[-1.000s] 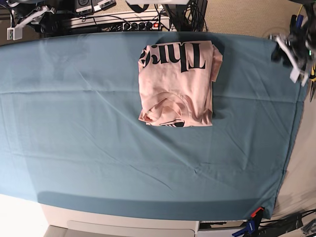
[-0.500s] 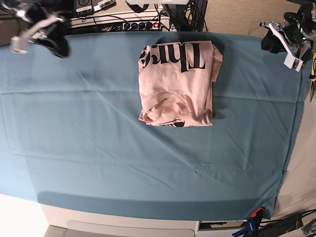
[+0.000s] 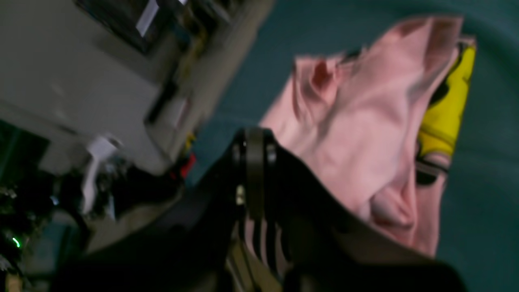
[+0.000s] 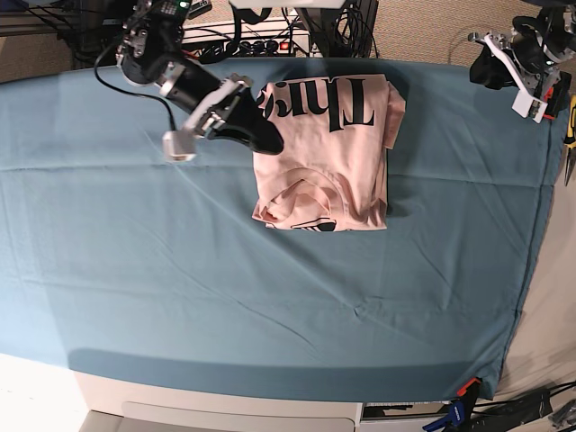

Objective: Fold the T-shirt properly
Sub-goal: 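Press the right gripper onto the shirt's lettered edge to tidy it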

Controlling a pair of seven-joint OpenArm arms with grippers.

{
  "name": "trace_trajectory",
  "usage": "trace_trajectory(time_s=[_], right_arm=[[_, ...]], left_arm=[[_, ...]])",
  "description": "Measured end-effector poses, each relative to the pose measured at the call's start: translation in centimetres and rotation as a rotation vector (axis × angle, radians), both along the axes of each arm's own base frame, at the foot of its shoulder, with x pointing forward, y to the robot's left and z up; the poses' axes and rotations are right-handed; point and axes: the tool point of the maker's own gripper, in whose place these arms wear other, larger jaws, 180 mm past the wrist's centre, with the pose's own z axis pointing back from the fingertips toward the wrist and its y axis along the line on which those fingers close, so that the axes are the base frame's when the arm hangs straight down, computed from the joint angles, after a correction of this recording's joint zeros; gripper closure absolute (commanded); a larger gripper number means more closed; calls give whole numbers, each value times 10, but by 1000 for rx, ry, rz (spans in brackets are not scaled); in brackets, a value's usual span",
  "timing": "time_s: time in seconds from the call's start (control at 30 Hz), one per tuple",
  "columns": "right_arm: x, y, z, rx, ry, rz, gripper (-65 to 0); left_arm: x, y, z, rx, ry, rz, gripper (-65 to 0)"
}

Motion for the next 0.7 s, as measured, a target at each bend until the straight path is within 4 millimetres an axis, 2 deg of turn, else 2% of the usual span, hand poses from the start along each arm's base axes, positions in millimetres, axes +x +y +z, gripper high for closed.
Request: trace_trajectory(time_s=[0.1,0.27,0.33,0.5,0.7], right_arm=[[-5,-2,-15,-22,40,-20,0],[-29,-6,-72,-40,257,-40,0],[-36,-8,-85,-43,314,-53,0],[-36,-18,-98,-102,358,-97,0],[-33,-21,-93,-135,342,-99,0]], left_arm=[[0,0,0,0,0,0,-159],[0,0,0,0,0,0,-159],[0,0,0,0,0,0,-159],[0,0,0,0,0,0,-159],[0,0,0,0,0,0,-159]])
